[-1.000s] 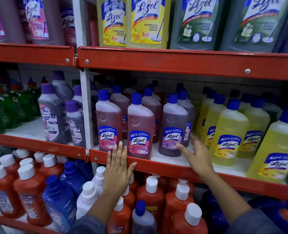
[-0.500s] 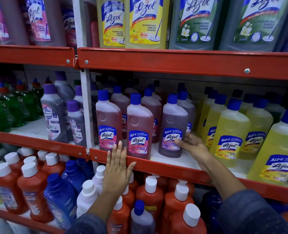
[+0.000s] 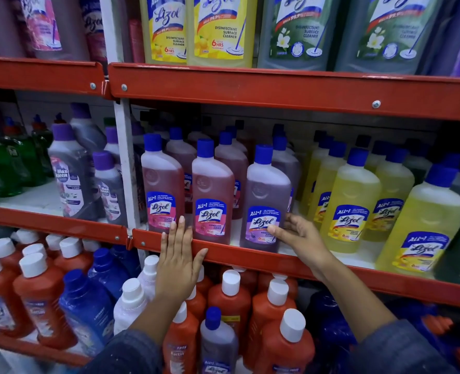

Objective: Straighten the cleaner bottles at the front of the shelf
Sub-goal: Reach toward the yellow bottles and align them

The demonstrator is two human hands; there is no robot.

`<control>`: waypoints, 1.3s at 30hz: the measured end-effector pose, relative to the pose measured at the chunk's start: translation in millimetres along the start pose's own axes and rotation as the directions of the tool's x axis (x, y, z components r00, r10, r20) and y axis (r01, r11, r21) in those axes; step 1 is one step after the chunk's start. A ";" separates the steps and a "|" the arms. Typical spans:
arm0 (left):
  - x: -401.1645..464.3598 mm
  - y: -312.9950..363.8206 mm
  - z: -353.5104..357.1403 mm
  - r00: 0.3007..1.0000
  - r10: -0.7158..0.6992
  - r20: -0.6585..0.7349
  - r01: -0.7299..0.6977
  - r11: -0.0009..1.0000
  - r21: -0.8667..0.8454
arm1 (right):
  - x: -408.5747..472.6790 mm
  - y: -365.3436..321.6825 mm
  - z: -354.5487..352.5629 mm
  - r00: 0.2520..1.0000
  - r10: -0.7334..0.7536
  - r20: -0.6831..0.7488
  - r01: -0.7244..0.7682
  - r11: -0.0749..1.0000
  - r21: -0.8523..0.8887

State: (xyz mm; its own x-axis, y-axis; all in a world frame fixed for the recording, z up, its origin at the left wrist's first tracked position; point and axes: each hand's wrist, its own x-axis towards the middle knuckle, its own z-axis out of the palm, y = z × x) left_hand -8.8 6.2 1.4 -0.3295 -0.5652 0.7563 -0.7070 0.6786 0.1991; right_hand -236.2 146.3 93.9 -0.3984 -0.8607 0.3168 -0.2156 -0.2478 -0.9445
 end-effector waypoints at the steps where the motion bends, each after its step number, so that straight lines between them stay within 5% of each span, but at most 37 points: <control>1: -0.6 1.7 1.2 1.000 -0.002 -0.004 0.002 1.000 -0.007 | -2.0 1.8 -0.8 1.000 -0.002 0.002 0.002 1.000 -0.015; 7: -5.5 -3.3 1.3 1.000 -0.027 0.006 0.027 1.000 -0.006 | -4.1 8.2 7.4 1.000 -0.002 0.016 0.004 0.994 -0.113; 9: -5.9 -8.6 0.7 0.999 -0.032 -0.007 0.032 1.000 0.000 | -9.6 6.0 11.3 0.991 -0.083 -0.109 0.060 0.979 -0.196; 13: -6.4 -11.8 0.2 0.999 -0.038 -0.021 0.038 0.999 0.002 | -20.1 6.1 3.0 0.705 -0.396 -0.589 0.093 0.874 -0.476; 17: -6.9 -11.2 2.1 0.999 -0.035 -0.009 0.035 0.999 0.009 | -8.7 -1.2 -16.5 0.558 -0.341 -0.756 -0.032 0.902 -0.430; 25: -6.3 -12.4 1.0 0.999 -0.031 0.005 0.031 0.999 0.017 | 23.1 -18.0 -41.3 0.578 -0.097 -0.810 -0.228 0.934 -0.275; 39: -6.5 -11.1 -1.9 0.999 -0.036 0.017 0.036 0.999 0.014 | 19.0 -16.9 -43.3 0.577 -0.176 -0.797 -0.284 0.872 -0.399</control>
State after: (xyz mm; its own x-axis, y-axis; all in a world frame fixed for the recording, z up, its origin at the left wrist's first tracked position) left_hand 2.3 3.2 -4.5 -0.3142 -0.5976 0.7377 -0.7273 0.6510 0.2175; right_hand -278.8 153.4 119.7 -0.9028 -0.0986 0.4185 -0.4300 0.2060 -0.8790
